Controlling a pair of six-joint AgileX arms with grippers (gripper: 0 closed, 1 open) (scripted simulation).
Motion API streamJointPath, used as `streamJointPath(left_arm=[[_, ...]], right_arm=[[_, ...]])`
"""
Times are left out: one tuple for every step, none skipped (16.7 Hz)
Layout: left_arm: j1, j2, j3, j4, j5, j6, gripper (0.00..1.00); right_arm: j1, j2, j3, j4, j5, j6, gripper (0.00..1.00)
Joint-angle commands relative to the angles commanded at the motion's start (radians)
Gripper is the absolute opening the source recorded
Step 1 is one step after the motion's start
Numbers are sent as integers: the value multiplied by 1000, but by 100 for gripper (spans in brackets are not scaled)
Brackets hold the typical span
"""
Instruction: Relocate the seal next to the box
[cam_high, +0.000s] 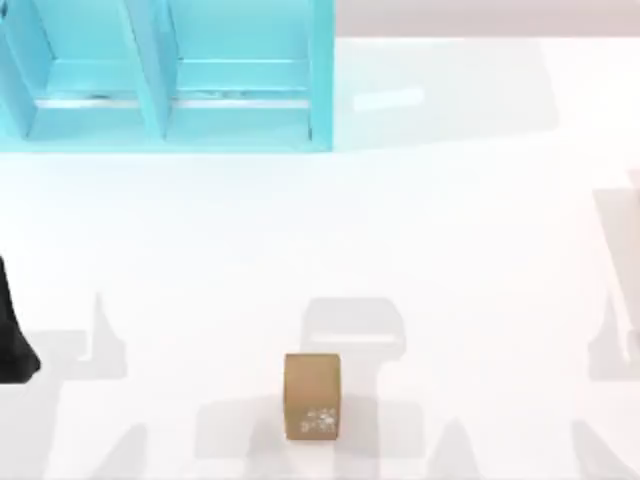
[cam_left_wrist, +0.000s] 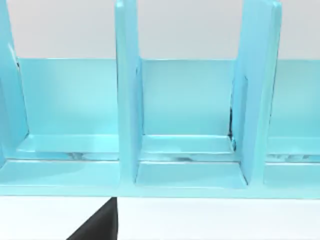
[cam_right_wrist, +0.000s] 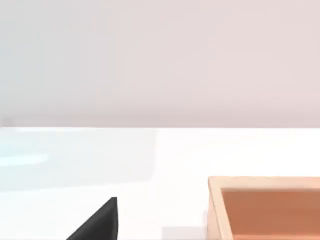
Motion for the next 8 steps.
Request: streamJointPath(left_arm=[[0, 0, 0, 0, 0, 0, 100], [0, 0, 0, 0, 0, 0, 100], [0, 0, 0, 0, 0, 0, 100], [0, 0, 0, 0, 0, 0, 100], [0, 0, 0, 0, 0, 0, 100], [0, 0, 0, 0, 0, 0, 100], [0, 0, 0, 0, 0, 0, 100], [0, 0, 0, 0, 0, 0, 100]], right_arm=[[0, 0, 0, 0, 0, 0, 100], [0, 0, 0, 0, 0, 0, 100], [3, 10, 8, -7, 0, 9, 100], [8, 29, 24, -21, 1, 26, 100], [17, 59, 48, -41, 2, 52, 100], [29, 100, 81, -68, 3, 85, 100], [44, 150, 120, -101, 5, 123, 100], [63, 212, 167, -140, 6, 168, 100]])
